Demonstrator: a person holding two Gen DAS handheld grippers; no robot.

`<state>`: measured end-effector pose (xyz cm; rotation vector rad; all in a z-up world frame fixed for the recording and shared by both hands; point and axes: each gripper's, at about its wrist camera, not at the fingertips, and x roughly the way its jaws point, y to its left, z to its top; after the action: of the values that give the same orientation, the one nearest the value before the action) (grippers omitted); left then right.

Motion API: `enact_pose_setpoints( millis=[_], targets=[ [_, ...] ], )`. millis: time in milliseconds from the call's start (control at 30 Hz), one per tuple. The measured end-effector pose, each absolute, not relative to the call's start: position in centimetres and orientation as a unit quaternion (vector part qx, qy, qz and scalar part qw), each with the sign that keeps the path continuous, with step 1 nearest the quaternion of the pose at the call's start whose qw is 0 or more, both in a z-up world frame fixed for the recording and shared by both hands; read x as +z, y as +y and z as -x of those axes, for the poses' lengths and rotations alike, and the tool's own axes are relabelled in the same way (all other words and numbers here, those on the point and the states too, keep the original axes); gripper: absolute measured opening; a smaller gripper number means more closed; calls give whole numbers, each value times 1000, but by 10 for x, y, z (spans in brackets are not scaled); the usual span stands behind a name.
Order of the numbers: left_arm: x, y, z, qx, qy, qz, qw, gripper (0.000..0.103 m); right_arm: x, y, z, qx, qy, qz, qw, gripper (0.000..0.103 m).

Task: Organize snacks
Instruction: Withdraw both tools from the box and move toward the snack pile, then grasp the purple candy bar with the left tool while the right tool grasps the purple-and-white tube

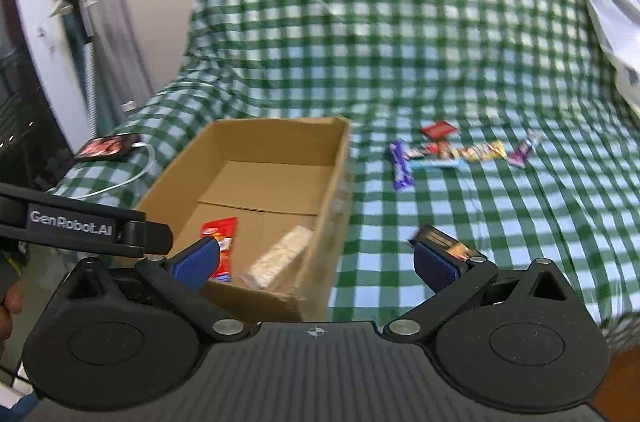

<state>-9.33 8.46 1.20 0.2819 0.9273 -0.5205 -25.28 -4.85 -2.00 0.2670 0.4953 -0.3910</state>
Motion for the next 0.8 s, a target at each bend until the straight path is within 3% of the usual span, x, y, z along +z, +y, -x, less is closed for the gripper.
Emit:
enact_pose_setpoints(
  millis=[433,800],
  targets=[
    [-17,-79,43,-293,465,-178,816,103,-47,-202,253,-332,240,-184,894,102],
    [-106,-249,-44,-310,467,-200,804,103,-87,-417,186,-450,172,-206,852,102]
  ],
)
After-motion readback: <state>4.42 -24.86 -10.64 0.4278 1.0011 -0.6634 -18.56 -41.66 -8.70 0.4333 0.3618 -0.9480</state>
